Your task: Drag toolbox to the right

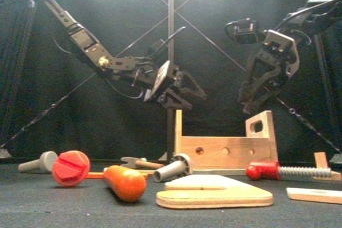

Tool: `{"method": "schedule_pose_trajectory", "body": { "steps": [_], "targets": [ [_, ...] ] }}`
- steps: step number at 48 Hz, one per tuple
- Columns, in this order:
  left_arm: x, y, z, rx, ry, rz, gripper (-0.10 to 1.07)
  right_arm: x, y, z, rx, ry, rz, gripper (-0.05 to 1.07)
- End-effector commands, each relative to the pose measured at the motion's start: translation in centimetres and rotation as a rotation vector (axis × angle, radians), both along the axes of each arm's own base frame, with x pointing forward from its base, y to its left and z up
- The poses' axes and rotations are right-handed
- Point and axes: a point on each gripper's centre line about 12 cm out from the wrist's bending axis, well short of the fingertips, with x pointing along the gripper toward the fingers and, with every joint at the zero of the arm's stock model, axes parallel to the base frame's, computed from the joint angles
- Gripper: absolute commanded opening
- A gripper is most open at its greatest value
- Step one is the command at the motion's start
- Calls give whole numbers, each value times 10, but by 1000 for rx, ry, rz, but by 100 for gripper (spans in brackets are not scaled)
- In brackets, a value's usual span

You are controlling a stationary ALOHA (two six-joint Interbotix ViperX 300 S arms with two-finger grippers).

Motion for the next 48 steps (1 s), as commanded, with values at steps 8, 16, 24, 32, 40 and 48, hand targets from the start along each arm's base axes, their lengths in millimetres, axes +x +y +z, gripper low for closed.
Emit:
{"method": "schedule_pose_trajectory", "body": {
  "steps": [8, 16, 24, 32, 40, 48],
  "targets": [
    [-26, -9, 36, 27, -61, -6, 103, -13, -12, 39, -35, -72, -87, 104],
    [-54, -19, 34, 35, -37, -19, 103, -32, -27, 50, -64, -61, -189, 104],
    [-84, -31, 29, 44, -9, -38, 103, -49, -44, 52, -70, -48, -292, 104],
    [-113, -41, 24, 51, 24, -55, 103, -57, -59, 40, -58, -10, -368, 104],
    [-136, -57, 14, 58, 102, -102, 103, -61, -72, 27, -48, 37, -427, 104],
    [-153, -75, -2, 42, 203, -158, 103, -53, -79, 11, -30, 66, -422, 104]
  ]
}}
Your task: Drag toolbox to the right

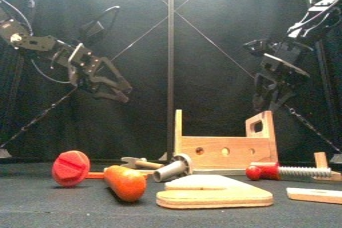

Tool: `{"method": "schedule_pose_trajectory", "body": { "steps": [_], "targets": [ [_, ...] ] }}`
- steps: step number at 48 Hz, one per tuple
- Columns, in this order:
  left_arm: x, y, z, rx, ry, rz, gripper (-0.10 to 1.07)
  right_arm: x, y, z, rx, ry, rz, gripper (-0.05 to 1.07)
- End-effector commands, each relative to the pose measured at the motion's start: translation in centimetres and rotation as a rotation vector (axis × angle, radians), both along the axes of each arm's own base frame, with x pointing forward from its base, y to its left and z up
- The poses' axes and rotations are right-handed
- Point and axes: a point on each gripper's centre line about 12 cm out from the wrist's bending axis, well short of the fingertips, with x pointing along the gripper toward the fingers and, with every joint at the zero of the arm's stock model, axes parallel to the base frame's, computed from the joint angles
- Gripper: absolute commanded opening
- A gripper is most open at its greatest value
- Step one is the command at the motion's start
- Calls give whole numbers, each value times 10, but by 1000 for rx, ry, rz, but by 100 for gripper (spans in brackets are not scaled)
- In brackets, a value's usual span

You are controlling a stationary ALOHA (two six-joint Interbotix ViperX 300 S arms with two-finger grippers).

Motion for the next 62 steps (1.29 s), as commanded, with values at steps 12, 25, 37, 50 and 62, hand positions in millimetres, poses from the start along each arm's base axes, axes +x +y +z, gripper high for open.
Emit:
{"method": "schedule_pose_trajectory", "body": {
  "steps": [12, 25, 37, 50, 62],
  "targets": [
    [-14, -30, -9, -27, 63, -82, 103, 12, -9, -20, 33, 43, -1, 104],
    [-18, -39, -14, -65, 81, -88, 103, 14, -12, -22, 38, 52, -12, 103],
    [-18, -38, -13, -73, 78, -79, 103, 15, -12, -21, 37, 48, -13, 94],
    [-19, -38, -13, -73, 78, -81, 103, 16, -12, -20, 37, 44, -9, 69],
    [-19, -38, -14, -74, 83, -81, 103, 20, -11, -16, 45, 19, -6, 55]
  ]
}}
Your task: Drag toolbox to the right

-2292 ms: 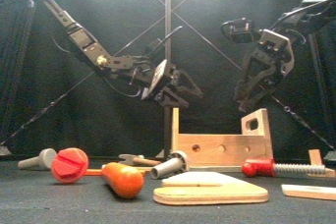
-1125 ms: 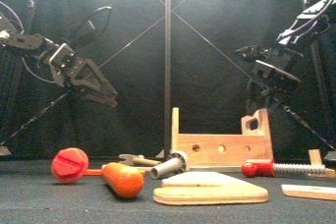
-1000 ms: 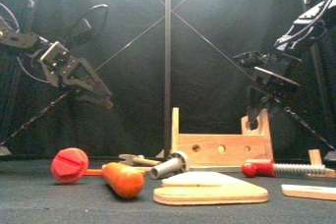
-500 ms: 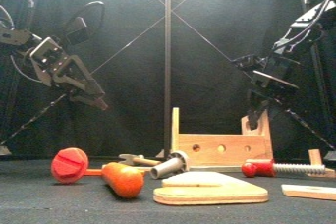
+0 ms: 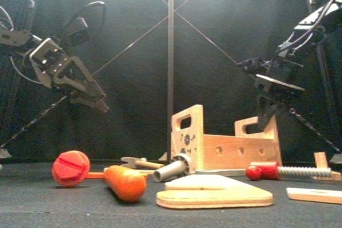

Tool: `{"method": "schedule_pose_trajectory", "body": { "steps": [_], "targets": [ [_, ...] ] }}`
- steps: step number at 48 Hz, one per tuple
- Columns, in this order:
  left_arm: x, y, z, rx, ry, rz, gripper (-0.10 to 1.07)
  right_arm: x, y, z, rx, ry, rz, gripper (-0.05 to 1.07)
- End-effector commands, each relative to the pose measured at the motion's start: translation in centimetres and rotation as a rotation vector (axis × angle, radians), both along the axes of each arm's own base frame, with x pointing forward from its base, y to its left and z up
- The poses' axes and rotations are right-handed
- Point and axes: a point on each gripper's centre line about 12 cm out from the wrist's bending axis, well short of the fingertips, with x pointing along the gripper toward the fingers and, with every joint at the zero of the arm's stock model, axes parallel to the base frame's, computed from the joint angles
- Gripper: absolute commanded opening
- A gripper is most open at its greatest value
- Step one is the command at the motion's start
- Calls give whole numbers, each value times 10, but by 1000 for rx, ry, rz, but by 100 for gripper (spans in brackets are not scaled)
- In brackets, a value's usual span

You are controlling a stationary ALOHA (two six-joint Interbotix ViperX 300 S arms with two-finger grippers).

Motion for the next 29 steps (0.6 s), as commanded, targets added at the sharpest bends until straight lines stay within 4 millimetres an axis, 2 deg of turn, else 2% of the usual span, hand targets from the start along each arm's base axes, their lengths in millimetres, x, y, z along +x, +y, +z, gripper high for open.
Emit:
{"method": "schedule_pose_trajectory", "body": {
  "steps": [1, 13, 29],
  "targets": [
    [3, 0, 5, 3, -18, -1, 103, 9, 1, 13, -3, -50, 12, 54],
    [3, 0, 5, 3, -18, -1, 103, 11, 0, 17, 3, -66, 3, 43],
    [2, 0, 4, 1, -14, 1, 103, 15, -9, 24, 7, -123, -25, 42]
  ]
}}
